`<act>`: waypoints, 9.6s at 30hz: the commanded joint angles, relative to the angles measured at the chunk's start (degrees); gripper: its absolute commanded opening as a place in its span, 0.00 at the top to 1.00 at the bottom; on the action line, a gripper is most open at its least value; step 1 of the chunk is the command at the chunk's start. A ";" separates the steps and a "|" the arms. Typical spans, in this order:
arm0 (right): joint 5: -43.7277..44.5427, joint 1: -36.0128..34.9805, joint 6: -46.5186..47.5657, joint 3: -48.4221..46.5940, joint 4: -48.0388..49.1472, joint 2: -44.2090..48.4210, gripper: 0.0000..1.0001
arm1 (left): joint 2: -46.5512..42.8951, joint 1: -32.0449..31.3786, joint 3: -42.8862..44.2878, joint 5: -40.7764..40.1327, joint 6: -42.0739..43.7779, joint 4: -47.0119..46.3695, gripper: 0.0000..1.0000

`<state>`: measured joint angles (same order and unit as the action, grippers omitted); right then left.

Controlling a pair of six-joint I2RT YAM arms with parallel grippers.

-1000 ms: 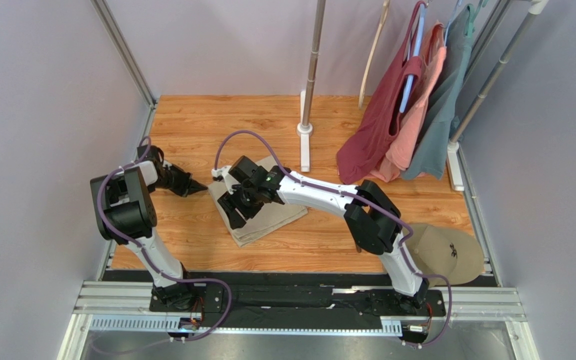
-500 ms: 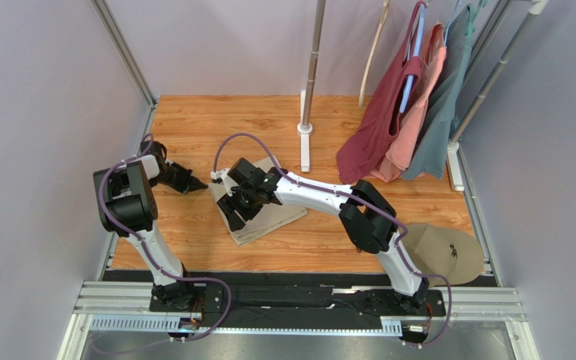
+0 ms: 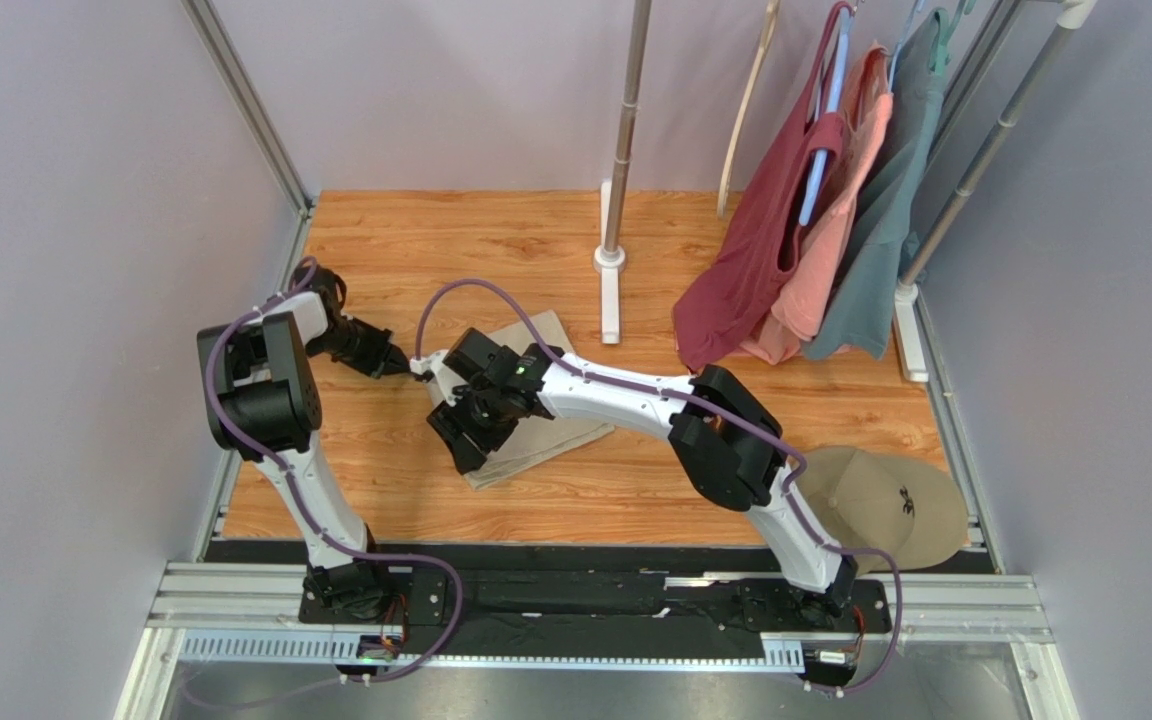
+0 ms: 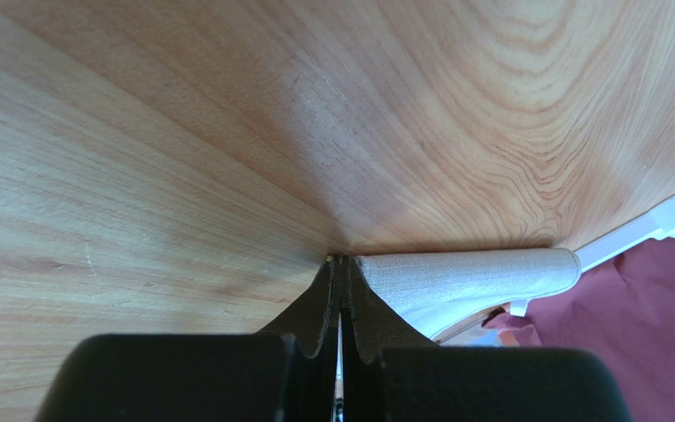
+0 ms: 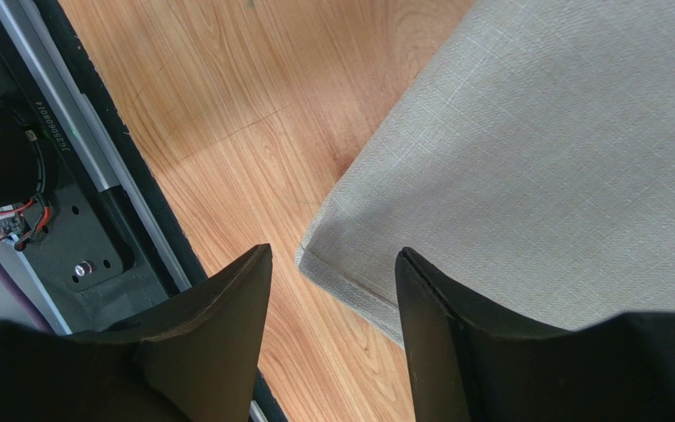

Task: Fold the napkin into a case and place the utensils inside
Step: Smooth out the square-folded napkin at the center of the board, then pick up the top corner of the square-folded napkin from the center of the board.

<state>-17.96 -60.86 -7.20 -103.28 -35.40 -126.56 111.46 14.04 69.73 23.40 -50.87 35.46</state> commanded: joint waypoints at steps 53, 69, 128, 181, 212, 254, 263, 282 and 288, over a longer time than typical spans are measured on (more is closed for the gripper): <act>-7.96 -0.14 -3.07 1.51 -4.50 4.22 0.90 | -10.72 -1.03 -0.12 -1.96 8.76 -0.21 1.00; -31.61 8.65 -21.09 21.99 22.65 11.34 0.58 | -14.16 -7.10 -10.41 9.13 13.43 -3.47 1.00; -26.53 6.45 -32.00 21.38 36.20 0.96 0.77 | -3.61 -7.88 3.38 0.26 20.02 3.03 0.90; -16.76 9.80 -34.72 44.93 41.37 18.99 0.81 | -45.36 -39.88 -36.07 -14.17 -5.03 -1.27 0.99; 3.10 7.25 -42.90 48.17 41.98 17.75 1.00 | -45.71 -42.08 -41.96 -9.15 -10.39 -4.53 1.00; 12.94 22.01 -16.44 36.75 6.57 23.03 0.59 | -36.22 -41.99 -31.75 -9.86 -0.54 -6.37 0.94; 13.12 22.01 -16.09 37.10 7.27 22.68 0.68 | -40.70 -41.99 -37.74 -9.86 -1.95 -6.55 0.95; 14.61 20.43 -16.35 36.31 5.43 24.96 0.84 | -42.38 -41.99 -38.62 -9.86 -2.13 -6.11 0.96; 16.11 20.08 -15.91 35.43 3.58 26.10 0.88 | -42.90 -41.99 -39.15 -10.13 -2.21 -6.19 0.96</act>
<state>-4.27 -40.34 -24.05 -65.80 -30.20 -103.68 69.73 -27.73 30.79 13.43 -52.80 29.47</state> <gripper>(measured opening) 0.130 0.048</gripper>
